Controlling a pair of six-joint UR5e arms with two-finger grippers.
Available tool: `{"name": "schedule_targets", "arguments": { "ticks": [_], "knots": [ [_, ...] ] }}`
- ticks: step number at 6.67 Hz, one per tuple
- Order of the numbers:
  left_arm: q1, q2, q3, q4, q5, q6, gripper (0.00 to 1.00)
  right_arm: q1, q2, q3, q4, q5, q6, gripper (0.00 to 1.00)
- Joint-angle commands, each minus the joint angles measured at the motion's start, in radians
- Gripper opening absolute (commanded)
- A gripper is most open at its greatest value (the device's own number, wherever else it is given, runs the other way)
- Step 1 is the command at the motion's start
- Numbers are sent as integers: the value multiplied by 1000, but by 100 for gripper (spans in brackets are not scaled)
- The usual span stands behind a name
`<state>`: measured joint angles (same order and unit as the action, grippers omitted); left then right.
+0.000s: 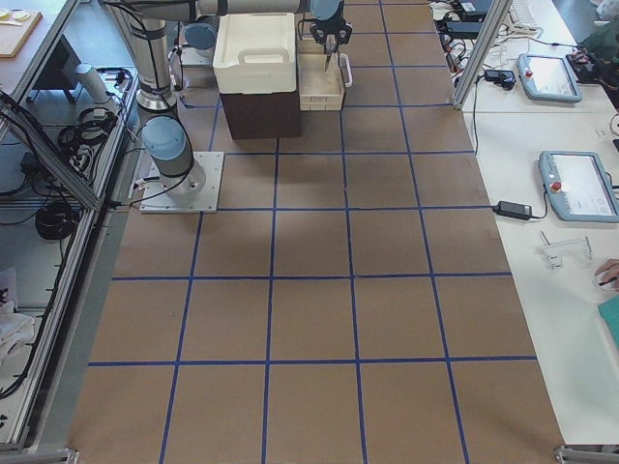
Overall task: Put scissors in drawer and close it
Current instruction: 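Carry the scissors over the open drawer with the right gripper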
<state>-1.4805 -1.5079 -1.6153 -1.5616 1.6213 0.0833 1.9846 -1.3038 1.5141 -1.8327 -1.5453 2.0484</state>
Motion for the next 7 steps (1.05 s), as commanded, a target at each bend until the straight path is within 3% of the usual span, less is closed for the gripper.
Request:
{"name": "schedule_targets", "arguments": {
  "ticks": [1,7],
  "knots": [
    [2,2,0,-2,2,1,100,7,26,15,-10,-7,-20,0],
    [2,3,0,0,0,0,100,8,24,95,-11,7,-8,0]
  ]
}}
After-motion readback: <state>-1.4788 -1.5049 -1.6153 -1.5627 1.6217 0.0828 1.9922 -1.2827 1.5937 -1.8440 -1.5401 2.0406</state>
